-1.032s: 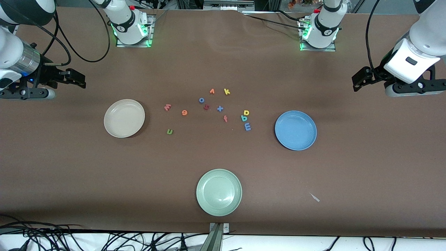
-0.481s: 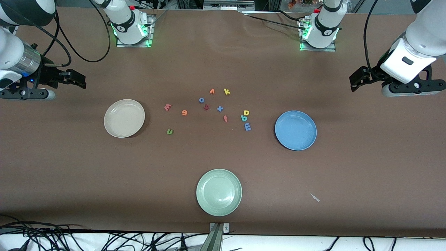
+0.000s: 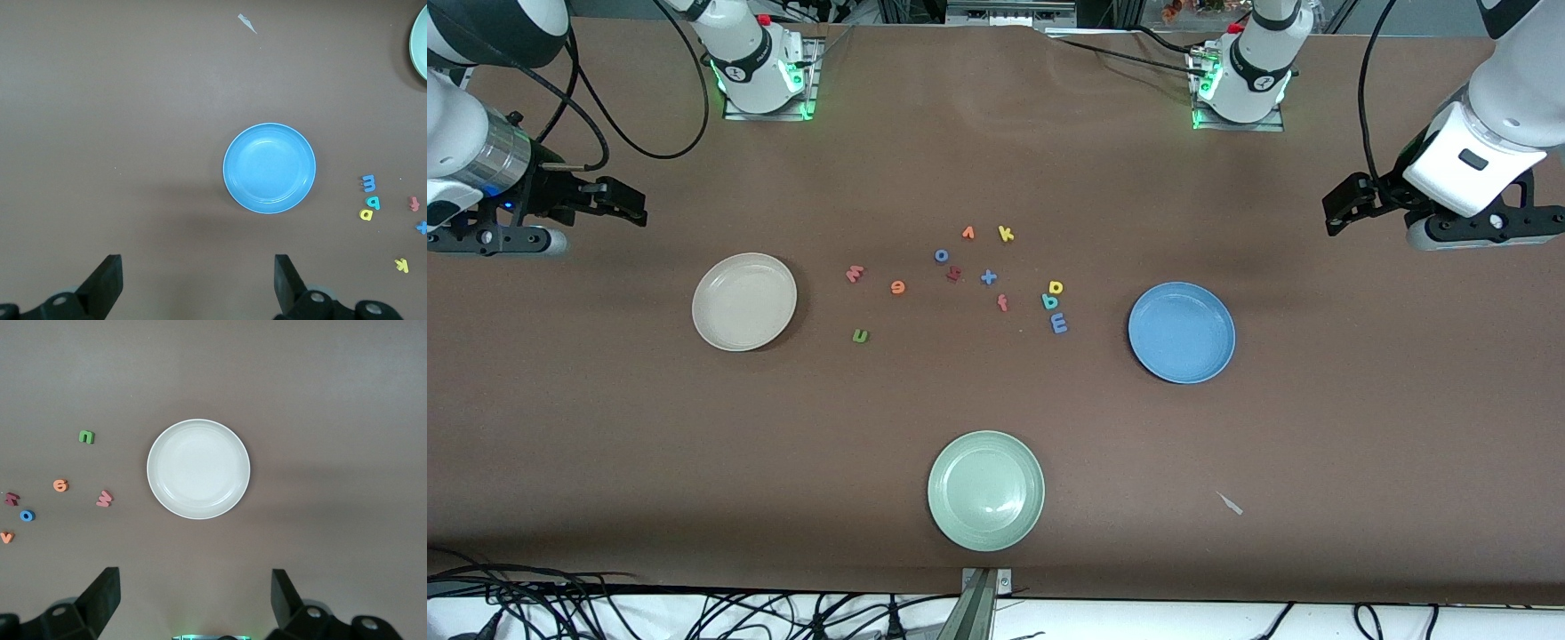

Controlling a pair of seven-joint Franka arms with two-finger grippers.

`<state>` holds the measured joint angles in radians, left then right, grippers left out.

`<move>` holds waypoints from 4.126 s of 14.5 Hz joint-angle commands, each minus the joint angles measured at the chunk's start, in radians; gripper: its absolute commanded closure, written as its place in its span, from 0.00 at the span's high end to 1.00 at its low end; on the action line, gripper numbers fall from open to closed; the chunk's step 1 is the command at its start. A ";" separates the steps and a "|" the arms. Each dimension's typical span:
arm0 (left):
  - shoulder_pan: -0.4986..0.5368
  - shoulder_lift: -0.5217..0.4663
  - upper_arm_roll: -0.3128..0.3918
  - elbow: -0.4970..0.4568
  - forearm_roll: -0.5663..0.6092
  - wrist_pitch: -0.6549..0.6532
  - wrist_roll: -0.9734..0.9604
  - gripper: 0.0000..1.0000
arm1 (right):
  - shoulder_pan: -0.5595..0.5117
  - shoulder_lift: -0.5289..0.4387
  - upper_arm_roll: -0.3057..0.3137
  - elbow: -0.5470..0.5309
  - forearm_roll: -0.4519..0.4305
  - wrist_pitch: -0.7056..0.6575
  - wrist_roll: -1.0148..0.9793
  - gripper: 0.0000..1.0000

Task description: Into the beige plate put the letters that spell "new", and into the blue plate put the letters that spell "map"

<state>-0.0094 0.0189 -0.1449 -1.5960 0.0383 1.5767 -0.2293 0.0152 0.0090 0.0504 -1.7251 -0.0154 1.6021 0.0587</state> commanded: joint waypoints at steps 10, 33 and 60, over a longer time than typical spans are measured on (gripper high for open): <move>0.002 0.013 -0.001 0.033 0.023 -0.020 0.018 1.00 | 0.060 0.065 0.011 -0.118 -0.028 0.134 0.232 1.00; 0.002 0.013 -0.001 0.033 0.023 -0.017 0.016 1.00 | 0.072 0.253 0.315 -0.616 -0.029 0.955 1.046 1.00; -0.185 0.381 -0.139 0.031 0.009 0.141 -0.330 1.00 | 0.068 0.359 0.307 -0.578 -0.043 1.026 1.026 0.00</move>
<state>-0.1490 0.3419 -0.2841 -1.5968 0.0381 1.6641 -0.4275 0.0919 0.4015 0.3565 -2.3253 -0.0316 2.6884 1.0833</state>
